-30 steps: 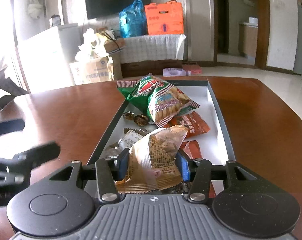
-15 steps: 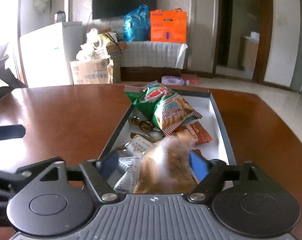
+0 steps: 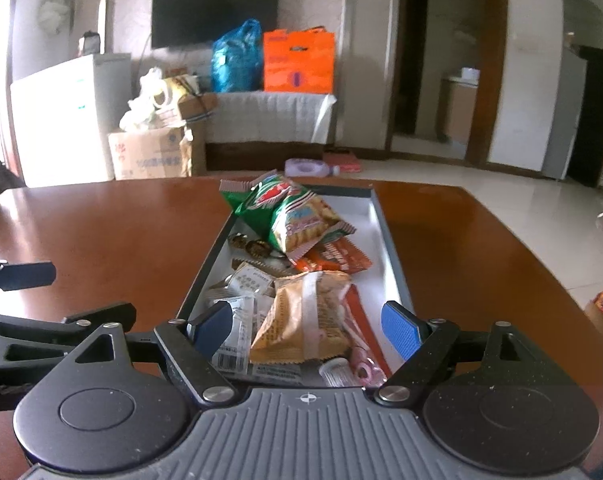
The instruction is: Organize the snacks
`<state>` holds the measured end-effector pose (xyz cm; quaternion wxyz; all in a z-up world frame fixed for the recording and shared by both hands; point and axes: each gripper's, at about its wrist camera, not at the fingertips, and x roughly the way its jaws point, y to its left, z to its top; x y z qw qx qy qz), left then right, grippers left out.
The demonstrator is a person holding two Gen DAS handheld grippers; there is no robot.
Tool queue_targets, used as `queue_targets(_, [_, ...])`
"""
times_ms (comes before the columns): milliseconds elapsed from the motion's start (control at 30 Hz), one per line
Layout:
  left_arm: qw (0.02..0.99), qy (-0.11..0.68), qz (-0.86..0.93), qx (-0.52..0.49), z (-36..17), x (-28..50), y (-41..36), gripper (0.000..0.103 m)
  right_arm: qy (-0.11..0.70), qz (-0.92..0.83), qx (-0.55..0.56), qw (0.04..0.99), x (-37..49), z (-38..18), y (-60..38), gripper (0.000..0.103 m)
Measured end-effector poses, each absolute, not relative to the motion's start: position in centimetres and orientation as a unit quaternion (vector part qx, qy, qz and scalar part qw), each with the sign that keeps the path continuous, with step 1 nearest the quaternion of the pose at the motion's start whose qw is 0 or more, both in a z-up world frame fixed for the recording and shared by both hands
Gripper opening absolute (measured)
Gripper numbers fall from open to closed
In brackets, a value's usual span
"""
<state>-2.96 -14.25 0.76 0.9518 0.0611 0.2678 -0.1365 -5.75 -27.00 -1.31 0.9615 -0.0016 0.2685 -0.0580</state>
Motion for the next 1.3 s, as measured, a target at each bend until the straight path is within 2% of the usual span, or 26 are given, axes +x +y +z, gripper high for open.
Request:
queue_targets(133, [0.951, 0.272, -0.135, 0.059, 0.9, -3.3, -14.0, 0.088, 0.249, -0.057, -0.003, 0.967, -8.3, 0.2, -25.7, 0.084])
queue_targets(267, [0.953, 0.272, -0.114, 0.071, 0.8, -3.7, -13.8, 0.088, 0.237, -0.053, -0.028, 0.970, -11.5, 1.2, -23.5, 0.091])
queue_targets(467, [0.958, 0.270, -0.073, 0.058, 1.1, -4.6, -12.1, 0.088, 0.252, -0.030, -0.042, 0.966, -14.2, 0.3, -21.2, 0.092])
queue_targets(667, [0.955, 0.284, -0.068, 0.044, 1.1, -6.6, -11.9, 0.088, 0.233, -0.044, -0.042, 0.971, -15.6, 0.6, -19.6, 0.096])
queue_targets(767, [0.955, 0.276, -0.070, 0.082, 0.9, -7.3, -12.9, 0.089, 0.244, -0.060, -0.041, 0.967, -15.7, 0.1, -19.8, 0.099])
queue_targets(967, [0.955, 0.267, -0.075, 0.105, 0.4, -7.2, -12.7, 0.089, 0.293, -0.080, 0.029, 0.952, -14.1, -1.5, -21.9, 0.101])
queue_targets(1067, [0.955, 0.268, -0.080, 0.099, 0.2, -7.0, -12.4, 0.090, 0.287, -0.098, 0.032, 0.952, -13.5, -2.1, -22.4, 0.101])
queue_targets(1133, [0.956, 0.264, -0.084, 0.099, -0.1, -7.0, -12.3, 0.096, 0.292, -0.101, 0.028, 0.951, -13.0, -2.5, -22.5, 0.101])
queue_targets(1300, [0.954, 0.270, -0.084, 0.100, -0.7, -6.6, -12.5, 0.096, 0.295, -0.089, -0.005, 0.951, -12.6, -2.8, -22.2, 0.101])
